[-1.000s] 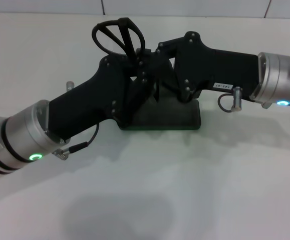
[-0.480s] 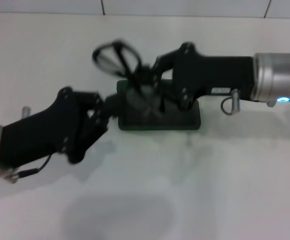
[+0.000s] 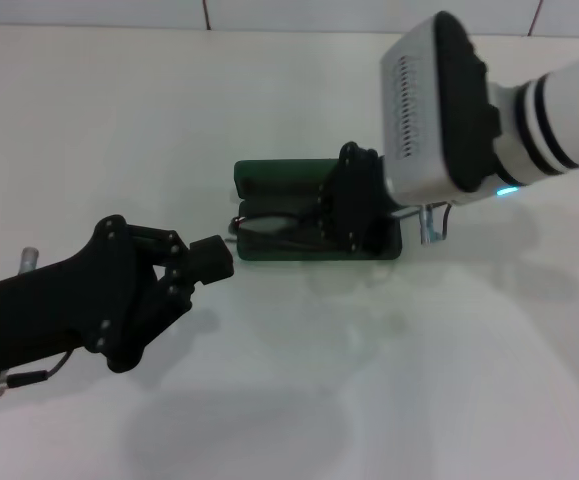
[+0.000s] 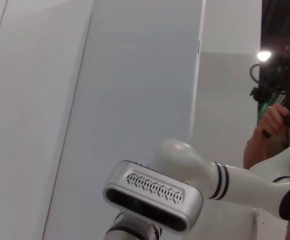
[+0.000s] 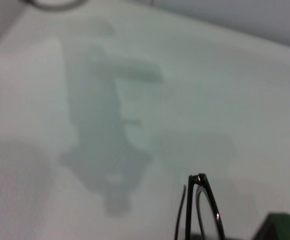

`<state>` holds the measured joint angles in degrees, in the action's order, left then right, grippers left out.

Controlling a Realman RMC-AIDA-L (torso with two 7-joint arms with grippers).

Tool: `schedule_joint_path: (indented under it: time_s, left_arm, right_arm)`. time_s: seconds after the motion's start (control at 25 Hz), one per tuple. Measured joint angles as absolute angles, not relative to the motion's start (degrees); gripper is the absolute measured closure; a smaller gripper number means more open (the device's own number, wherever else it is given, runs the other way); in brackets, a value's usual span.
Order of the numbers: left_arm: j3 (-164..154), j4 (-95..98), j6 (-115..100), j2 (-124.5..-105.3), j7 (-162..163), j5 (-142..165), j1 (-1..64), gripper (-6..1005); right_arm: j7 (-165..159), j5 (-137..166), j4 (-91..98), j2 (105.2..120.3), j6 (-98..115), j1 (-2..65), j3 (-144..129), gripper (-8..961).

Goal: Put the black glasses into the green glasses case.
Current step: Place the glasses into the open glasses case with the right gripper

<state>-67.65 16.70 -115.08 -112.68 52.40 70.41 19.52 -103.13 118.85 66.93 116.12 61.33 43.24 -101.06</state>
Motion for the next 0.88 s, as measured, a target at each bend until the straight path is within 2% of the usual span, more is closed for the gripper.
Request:
schedule_joint_path:
  time_s: [0.88]
  left_arm:
    - [-66.03, 16.70, -113.90, -114.19, 52.71, 70.03, 19.45, 963]
  right_arm:
    - [-109.49, 127.93, 62.35, 116.19, 45.94, 46.57, -112.71, 900]
